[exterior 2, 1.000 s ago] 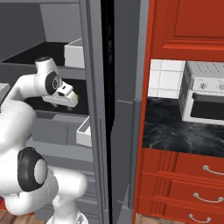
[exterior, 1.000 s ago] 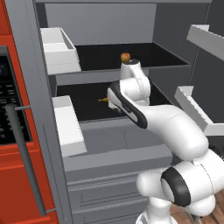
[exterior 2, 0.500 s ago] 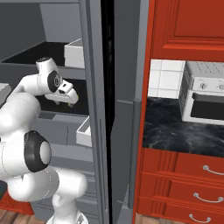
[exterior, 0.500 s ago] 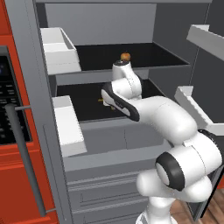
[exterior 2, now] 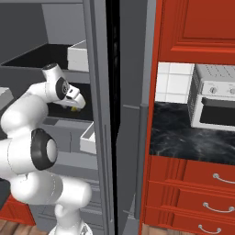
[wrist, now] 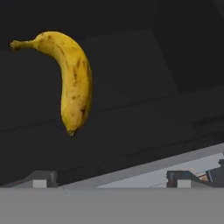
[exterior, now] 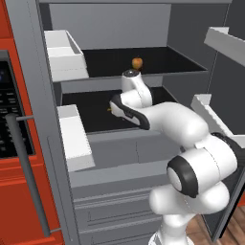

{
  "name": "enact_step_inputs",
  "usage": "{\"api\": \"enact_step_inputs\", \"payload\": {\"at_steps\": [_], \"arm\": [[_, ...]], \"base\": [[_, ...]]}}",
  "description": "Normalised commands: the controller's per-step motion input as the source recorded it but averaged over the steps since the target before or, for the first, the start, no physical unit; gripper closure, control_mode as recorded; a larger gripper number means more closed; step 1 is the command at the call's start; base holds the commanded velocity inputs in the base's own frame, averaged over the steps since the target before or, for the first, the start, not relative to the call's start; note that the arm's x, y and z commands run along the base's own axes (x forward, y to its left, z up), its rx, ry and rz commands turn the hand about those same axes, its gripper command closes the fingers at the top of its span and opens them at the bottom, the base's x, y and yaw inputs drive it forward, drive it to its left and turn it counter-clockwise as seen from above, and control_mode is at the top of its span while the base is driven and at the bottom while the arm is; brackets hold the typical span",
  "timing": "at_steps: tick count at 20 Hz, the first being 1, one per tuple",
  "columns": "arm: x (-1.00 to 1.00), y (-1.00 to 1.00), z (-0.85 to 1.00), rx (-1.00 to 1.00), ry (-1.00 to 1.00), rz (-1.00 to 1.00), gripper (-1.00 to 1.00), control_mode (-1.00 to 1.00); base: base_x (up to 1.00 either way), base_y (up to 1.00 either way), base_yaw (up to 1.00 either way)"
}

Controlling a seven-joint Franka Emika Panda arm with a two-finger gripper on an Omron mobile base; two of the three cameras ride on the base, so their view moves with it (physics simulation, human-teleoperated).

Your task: Place the cold items (apple and banana) from the fridge in one tupperware on the dining counter. Place the warm items (hot dog and kebab skewer) in the stove area in another tupperware.

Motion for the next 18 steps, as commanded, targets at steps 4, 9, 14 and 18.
{"api": "enact_step_inputs", "payload": {"at_steps": [4, 9, 14, 18], "arm": [[0.45, 0.07, -0.12, 0.00, -0.04, 0.00, -1.00, -1.00], [0.36, 0.08, -0.20, 0.00, 0.00, 0.00, -1.00, -1.00], [0.35, 0.09, -0.21, 0.00, 0.00, 0.00, -1.00, -1.00], [0.33, 0.09, -0.15, 0.00, 0.00, 0.00, -1.00, -1.00]], "base": [[0.00, 0.00, 0.00], [0.00, 0.00, 0.00], [0.00, 0.00, 0.00], [0.00, 0.00, 0.00]]}}
